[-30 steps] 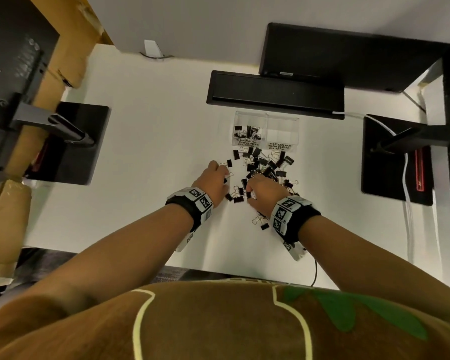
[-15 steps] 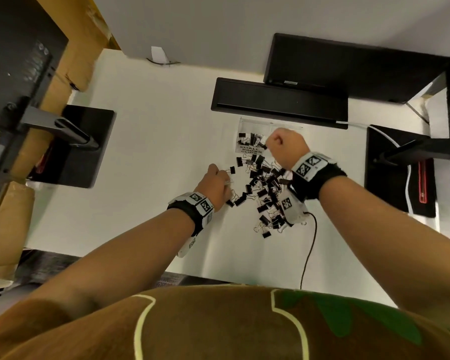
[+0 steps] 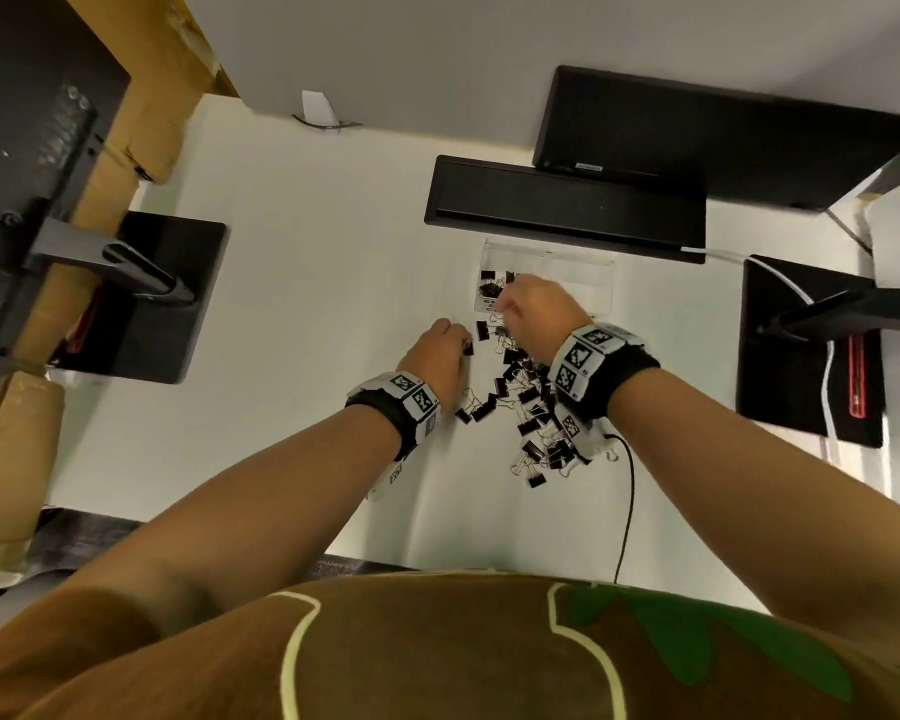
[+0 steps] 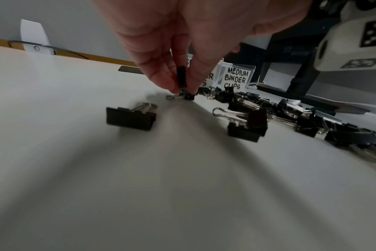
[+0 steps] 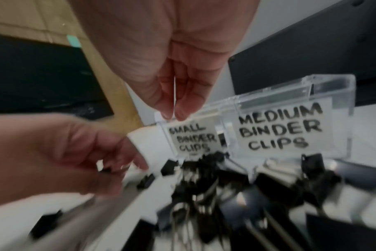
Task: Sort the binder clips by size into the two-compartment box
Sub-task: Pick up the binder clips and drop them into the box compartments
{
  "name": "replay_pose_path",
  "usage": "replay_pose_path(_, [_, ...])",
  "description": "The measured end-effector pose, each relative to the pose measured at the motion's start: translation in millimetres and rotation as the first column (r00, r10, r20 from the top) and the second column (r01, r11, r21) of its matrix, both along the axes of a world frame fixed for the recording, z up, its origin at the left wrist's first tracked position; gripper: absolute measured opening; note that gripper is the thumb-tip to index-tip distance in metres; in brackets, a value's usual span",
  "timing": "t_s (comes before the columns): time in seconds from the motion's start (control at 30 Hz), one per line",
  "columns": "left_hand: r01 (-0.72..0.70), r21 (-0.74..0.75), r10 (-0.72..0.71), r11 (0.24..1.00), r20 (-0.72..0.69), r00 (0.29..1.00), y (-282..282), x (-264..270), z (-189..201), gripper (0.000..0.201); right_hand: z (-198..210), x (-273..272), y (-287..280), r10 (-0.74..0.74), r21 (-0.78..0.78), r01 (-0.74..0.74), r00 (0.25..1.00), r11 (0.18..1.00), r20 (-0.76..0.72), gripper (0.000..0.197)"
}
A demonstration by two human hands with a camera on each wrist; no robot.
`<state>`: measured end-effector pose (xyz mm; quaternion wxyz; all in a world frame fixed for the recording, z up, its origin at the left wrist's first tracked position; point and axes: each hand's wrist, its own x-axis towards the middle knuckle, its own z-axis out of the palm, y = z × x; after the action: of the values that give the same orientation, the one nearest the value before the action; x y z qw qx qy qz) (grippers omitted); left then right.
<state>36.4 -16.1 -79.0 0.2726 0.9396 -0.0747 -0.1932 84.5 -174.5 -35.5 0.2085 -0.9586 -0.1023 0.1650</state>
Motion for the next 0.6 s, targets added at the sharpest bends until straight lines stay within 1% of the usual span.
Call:
replay_pose_path(0.1, [0.024,0.059,-0.020,0.998,-0.067,0.998,-3,4,0,0.048,-26,-14,3,0.091,-0.075,-0.099,0.991,0.992,-0.097,0.032])
replay_pose_path(0.17, [0.049,0.084,-0.041,0.995,-0.100,0.994,-5,7,0,0.058,-41,-21,2,0.090,-0.104,-0.101,0.990,0.989,-0.109,0.035])
replay_pose_path(0.2, [0.058,0.093,-0.048,0.994,-0.113,0.992,-6,8,0,0.059,-45,-23,3,0.073,-0.110,-0.085,0.992,0.990,-0.107,0.034])
replay_pose_path(0.27, [0.063,0.107,-0.050,0.992,-0.118,0.992,-8,9,-1,0.052,-48,-26,4,0.000,-0.104,-0.011,0.994,0.995,-0.109,0.030])
replay_pose_path(0.33, [0.038,0.095,-0.029,0.995,-0.094,0.995,-9,9,-1,0.037,-49,-28,7,-0.039,-0.101,0.028,0.994,0.995,-0.107,0.026])
replay_pose_path(0.43, [-0.003,0.078,0.006,0.997,-0.040,0.999,-9,6,-1,0.019,-52,-30,7,-0.009,-0.119,-0.006,0.993,0.993,-0.122,0.022])
replay_pose_path(0.53, [-0.001,0.061,0.002,0.998,-0.010,1.000,-8,2,0,0.013,-52,-34,6,0.055,-0.115,-0.069,0.991,0.991,-0.122,0.019])
replay_pose_path(0.6, [0.013,0.050,-0.013,0.999,-0.010,1.000,-8,2,3,0.011,-50,-37,5,-0.004,-0.070,-0.003,0.995,0.998,-0.097,0.021])
